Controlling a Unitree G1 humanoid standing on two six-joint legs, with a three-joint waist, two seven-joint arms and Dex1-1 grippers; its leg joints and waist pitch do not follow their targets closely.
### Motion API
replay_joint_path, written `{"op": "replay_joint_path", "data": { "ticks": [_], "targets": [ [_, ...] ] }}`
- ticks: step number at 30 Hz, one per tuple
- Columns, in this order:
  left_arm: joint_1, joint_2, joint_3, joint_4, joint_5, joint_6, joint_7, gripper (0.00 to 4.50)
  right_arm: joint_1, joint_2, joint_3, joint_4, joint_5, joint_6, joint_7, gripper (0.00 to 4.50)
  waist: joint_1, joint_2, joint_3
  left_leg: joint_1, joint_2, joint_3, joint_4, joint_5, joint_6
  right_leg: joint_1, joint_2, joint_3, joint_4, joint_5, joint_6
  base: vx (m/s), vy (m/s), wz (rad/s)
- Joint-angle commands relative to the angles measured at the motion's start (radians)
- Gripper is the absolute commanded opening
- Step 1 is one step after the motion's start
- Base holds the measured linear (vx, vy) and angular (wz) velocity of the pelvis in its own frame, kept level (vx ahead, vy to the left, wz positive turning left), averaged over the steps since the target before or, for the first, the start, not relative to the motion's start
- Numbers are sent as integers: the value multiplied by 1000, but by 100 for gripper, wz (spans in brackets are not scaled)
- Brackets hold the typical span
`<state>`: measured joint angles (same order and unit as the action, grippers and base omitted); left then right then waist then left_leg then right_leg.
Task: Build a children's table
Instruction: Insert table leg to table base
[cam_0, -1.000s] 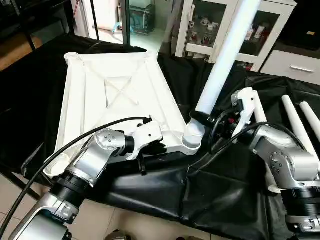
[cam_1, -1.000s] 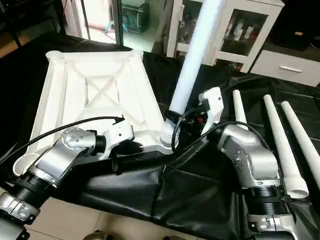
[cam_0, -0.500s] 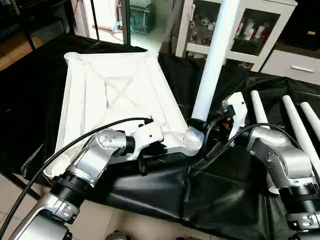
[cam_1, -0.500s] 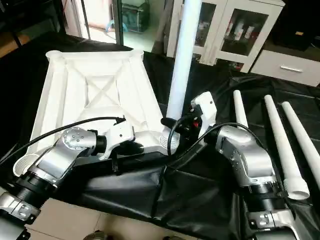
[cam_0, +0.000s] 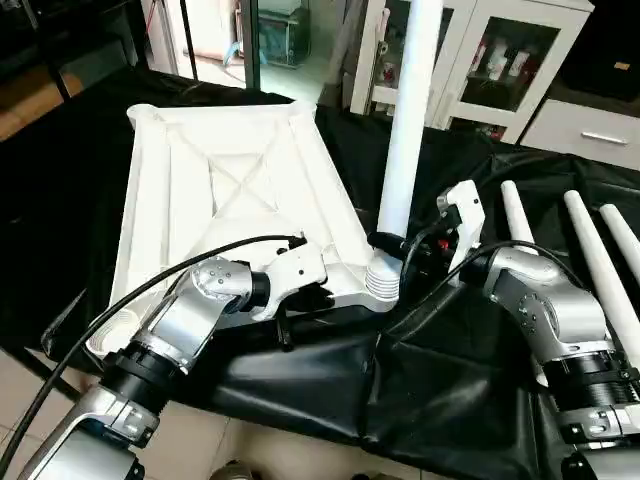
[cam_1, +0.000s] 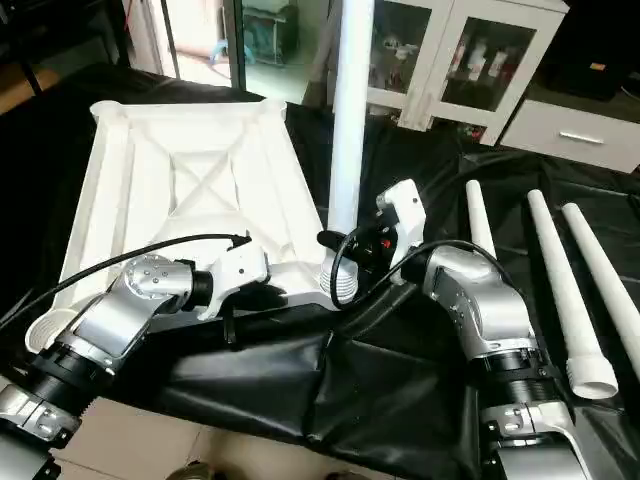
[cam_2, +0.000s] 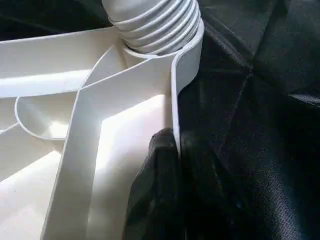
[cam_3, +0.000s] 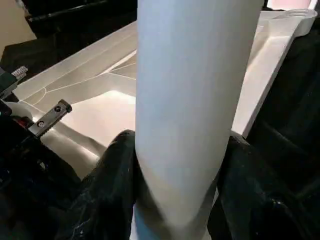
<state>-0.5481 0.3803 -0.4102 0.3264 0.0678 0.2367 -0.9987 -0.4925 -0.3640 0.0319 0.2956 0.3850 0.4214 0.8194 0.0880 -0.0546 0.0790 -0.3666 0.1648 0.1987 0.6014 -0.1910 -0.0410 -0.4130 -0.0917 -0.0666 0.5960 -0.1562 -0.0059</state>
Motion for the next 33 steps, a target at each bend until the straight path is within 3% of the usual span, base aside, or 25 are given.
{"op": "replay_joint_path", "data": {
  "ticks": [1,5,8,9,15,22,26,33],
  "targets": [
    [26,-4,-40,34,28,13,-4,0,28,-1,-7,25,-7,6,6,184,-6,-2,-55,18,71,-36,-95,-309,-10,30,-75,53,-84,-414,-162,0,0,0],
    [28,-1,-37,33,30,14,-5,0,74,-5,-35,15,4,-2,0,184,-4,4,-54,21,72,-38,-97,-328,-14,27,-75,53,-87,-435,-156,0,0,0],
    [28,1,-37,32,29,15,-6,0,95,-7,-50,6,13,-6,-8,184,-4,3,-54,21,73,-38,-99,-337,-16,28,-74,52,-88,-428,-157,0,0,0],
    [28,1,-37,33,30,14,-7,0,105,-8,-56,4,16,-7,-13,184,-4,8,-54,20,73,-39,-99,-340,-18,28,-74,52,-88,-430,-157,0,0,0],
    [19,0,-36,42,31,12,-10,0,164,-1,-70,-27,17,-29,-28,184,-3,6,-53,18,73,-40,-102,-348,-19,29,-75,52,-91,-440,-151,0,0,0],
    [19,0,-34,45,32,11,-6,0,229,-5,-14,-56,-41,-86,-37,184,-4,5,-49,22,74,-43,-106,-397,-26,24,-78,52,-100,-505,-132,0,0,0],
    [22,0,-34,41,31,15,-6,0,246,6,-15,-73,-36,-85,-46,184,-7,5,-47,24,74,-47,-108,-423,-28,21,-79,51,-107,-564,-108,0,0,0],
    [28,0,-32,37,31,19,-3,0,305,21,12,-116,-47,-108,-72,184,-6,3,-53,28,75,-47,-118,-424,-34,27,-76,51,-107,-492,-115,0,0,0]
  ]
}}
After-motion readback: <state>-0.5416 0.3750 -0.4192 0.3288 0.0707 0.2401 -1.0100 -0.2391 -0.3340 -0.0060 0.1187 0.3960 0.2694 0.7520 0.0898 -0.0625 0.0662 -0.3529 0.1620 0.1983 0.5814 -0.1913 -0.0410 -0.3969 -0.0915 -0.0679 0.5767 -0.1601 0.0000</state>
